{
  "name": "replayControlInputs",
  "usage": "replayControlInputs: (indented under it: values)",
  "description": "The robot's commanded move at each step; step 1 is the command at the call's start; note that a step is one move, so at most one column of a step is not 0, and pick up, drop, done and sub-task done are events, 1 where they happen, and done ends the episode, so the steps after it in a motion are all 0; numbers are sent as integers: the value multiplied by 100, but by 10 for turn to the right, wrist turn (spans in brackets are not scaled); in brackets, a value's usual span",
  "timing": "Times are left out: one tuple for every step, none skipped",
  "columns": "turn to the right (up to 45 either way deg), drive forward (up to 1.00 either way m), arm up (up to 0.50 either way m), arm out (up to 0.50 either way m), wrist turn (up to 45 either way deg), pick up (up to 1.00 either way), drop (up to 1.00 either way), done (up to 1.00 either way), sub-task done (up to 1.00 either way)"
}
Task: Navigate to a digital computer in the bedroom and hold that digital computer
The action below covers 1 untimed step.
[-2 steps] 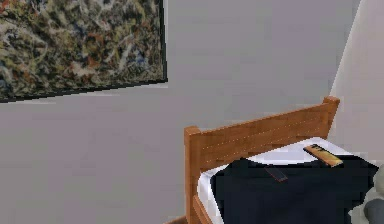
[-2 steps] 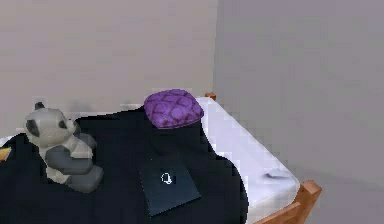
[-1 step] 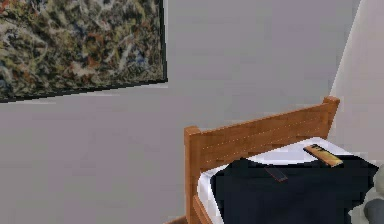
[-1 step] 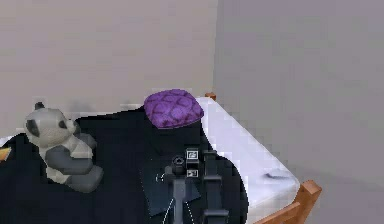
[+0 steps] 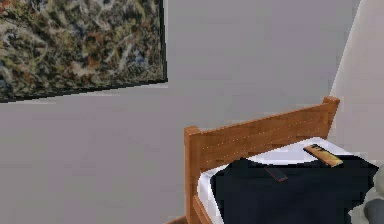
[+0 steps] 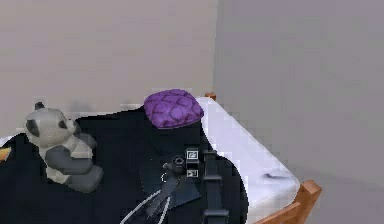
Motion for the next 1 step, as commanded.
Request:
replayControlInputs:
  values:
    - [0, 0, 0, 0, 450, 0, 0, 0, 0]
